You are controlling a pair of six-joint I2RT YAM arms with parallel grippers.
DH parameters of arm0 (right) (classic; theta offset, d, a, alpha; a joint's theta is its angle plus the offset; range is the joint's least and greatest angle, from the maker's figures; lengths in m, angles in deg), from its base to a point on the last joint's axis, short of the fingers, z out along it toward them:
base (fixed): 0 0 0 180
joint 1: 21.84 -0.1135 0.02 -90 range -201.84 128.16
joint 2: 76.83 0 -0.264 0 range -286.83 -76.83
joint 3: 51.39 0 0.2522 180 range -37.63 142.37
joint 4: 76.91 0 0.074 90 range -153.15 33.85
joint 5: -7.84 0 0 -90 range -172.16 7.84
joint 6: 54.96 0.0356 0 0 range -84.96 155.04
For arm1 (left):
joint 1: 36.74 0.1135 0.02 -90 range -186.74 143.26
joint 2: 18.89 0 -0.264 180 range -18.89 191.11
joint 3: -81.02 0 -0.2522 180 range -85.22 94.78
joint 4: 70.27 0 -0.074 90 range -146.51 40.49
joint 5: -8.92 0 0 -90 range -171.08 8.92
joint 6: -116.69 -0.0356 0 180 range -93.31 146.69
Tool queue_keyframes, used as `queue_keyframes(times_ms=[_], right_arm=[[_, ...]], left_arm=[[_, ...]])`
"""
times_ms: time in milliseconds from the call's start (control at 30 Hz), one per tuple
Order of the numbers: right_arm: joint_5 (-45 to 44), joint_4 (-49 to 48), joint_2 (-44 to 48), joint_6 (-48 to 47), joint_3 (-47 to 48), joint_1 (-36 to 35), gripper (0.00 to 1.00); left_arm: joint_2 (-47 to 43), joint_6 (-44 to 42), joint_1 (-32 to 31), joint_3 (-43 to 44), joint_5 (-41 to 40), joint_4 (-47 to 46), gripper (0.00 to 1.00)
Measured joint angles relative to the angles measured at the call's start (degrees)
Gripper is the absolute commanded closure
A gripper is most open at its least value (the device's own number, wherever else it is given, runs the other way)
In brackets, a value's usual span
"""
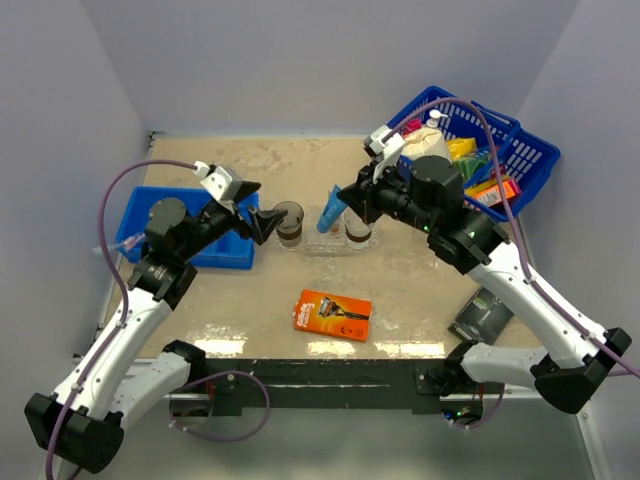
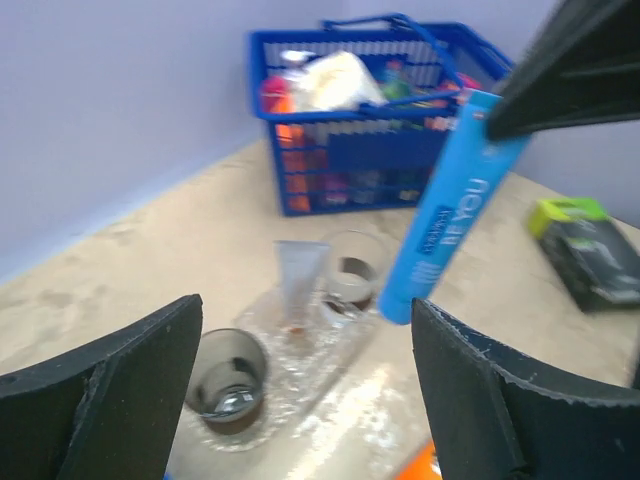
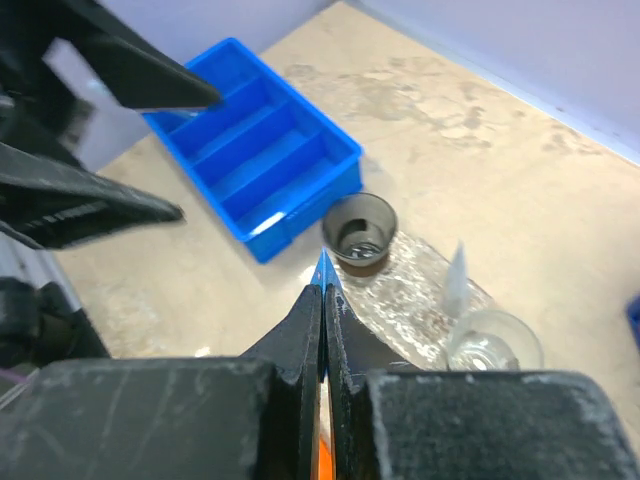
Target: Prepare toiletry sets of a toothbrush and toothpaste on the tray
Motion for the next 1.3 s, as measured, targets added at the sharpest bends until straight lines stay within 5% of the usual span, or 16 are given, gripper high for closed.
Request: queue_keyframes(times_ms=[233,367,1300], right_arm=[[-6.9,1.9,-0.7,-1.6,0.0,0.0,1.0],[-7.3,1.4,-2.2,-2.7,-0.1,0.0,1.0],[-10.7,-8.9,-16.7,-8.7,0.0,-1.7,1.0]], left_arm=[[-3.1,-2.7,0.2,-0.8,-21.2,1.0,0.11],[-2.7,-3.0,0.2,-1.2,-26.7,2.3,0.11],[-1.0,-2.9,0.2,-1.3,-30.0,3.4,0.11]])
